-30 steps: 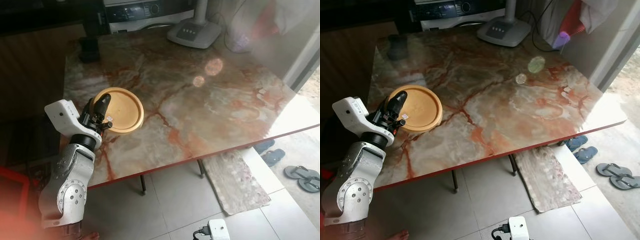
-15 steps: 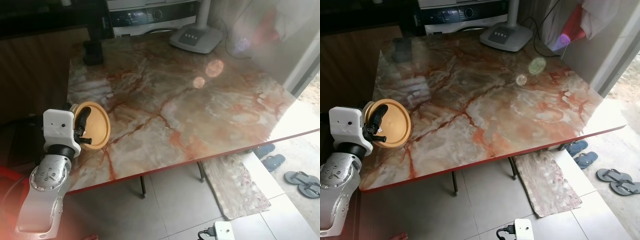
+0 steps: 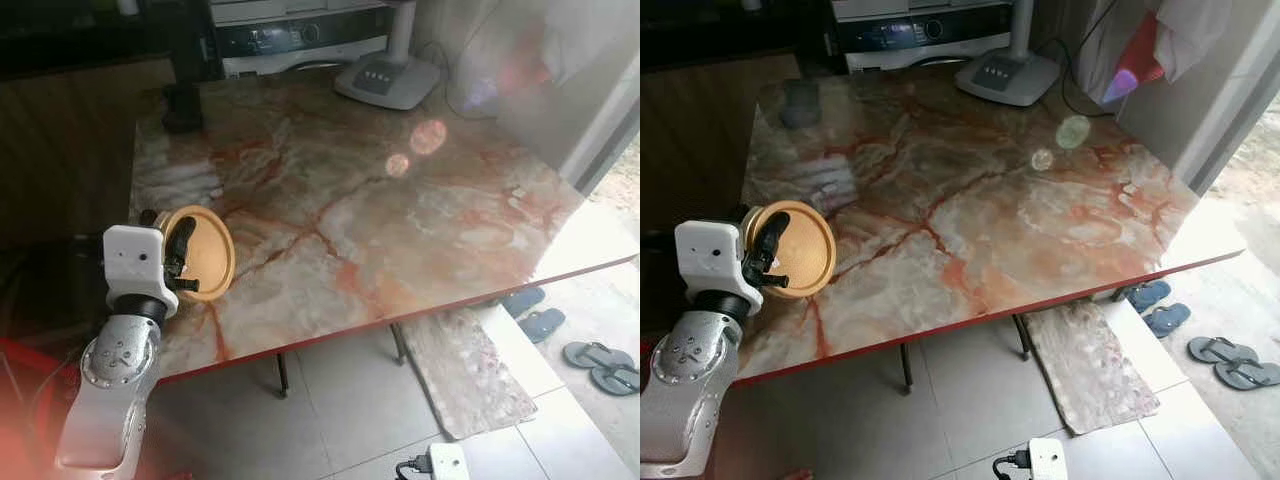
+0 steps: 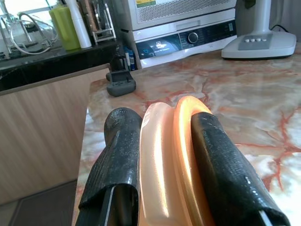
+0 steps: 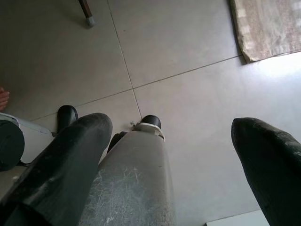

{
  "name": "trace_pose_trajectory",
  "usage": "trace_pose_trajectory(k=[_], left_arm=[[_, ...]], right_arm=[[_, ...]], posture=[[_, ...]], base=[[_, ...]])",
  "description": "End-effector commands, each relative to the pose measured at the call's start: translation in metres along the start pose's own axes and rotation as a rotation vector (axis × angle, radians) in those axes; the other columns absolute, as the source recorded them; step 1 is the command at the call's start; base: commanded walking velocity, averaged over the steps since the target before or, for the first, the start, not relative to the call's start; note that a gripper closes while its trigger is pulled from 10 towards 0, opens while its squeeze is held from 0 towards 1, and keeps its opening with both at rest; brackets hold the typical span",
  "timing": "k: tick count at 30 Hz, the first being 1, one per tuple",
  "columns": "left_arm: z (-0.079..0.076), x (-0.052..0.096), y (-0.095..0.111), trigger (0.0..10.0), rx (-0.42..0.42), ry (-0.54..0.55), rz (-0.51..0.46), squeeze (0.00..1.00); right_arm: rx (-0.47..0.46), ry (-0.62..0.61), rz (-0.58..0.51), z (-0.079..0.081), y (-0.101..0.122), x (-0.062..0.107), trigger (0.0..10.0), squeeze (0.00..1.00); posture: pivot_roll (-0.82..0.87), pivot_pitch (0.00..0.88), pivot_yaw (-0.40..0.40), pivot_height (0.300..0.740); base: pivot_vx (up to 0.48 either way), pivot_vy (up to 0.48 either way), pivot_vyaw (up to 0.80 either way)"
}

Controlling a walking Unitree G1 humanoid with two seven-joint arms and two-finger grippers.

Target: Restocking fridge

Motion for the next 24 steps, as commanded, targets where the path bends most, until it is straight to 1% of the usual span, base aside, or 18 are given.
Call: trace_pose_trajectory(k=[1,4,6,20,24], left_arm=[[-0.004,0.0,0.002,10.0,-0.007,-0.01,-0.013,0.0],[-0.007,0.001,-0.002,10.0,-0.003,-0.015,0.003,0.0],[-0.011,0.003,-0.004,10.0,0.018,-0.022,0.014,0.0],[-0.018,0.003,-0.005,10.0,0.038,-0.036,0.014,0.0],[-0.018,0.002,-0.005,10.0,0.041,-0.037,0.013,0.0]], right_arm=[[-0.015,-0.008,0.008,-0.002,-0.004,0.001,10.0,0.0],[-0.014,-0.009,0.009,-0.003,-0.003,0.001,10.0,0.0],[-0.014,-0.01,0.008,-0.003,-0.003,0.001,10.0,0.0],[-0.007,-0.01,0.007,-0.005,-0.002,0.001,10.0,0.0],[-0.006,-0.01,0.007,-0.005,-0.002,0.001,10.0,0.0]], posture=[[0.16,0.113,-0.029,0.74],[0.16,0.119,-0.031,0.74],[0.16,0.124,-0.033,0.74],[0.15,0.132,-0.04,0.74],[0.15,0.132,-0.042,0.74]], base=[[0.0,0.0,0.0],[0.0,0.0,0.0],[0.0,0.0,0.0],[0.0,0.0,0.0],[-0.247,0.0,0.0]])
Point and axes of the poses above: a point about 5 cm out from each wrist's last joint towards the gripper, its own x axis pointing back from the gripper into the wrist, its own y axis along the axis of the wrist's last joint, z = x × y, the point moved 6 cm from there along -x, pointing out of the wrist towards the gripper, and after that the axes turned 7 degrees about x, right-handed, at the moved point
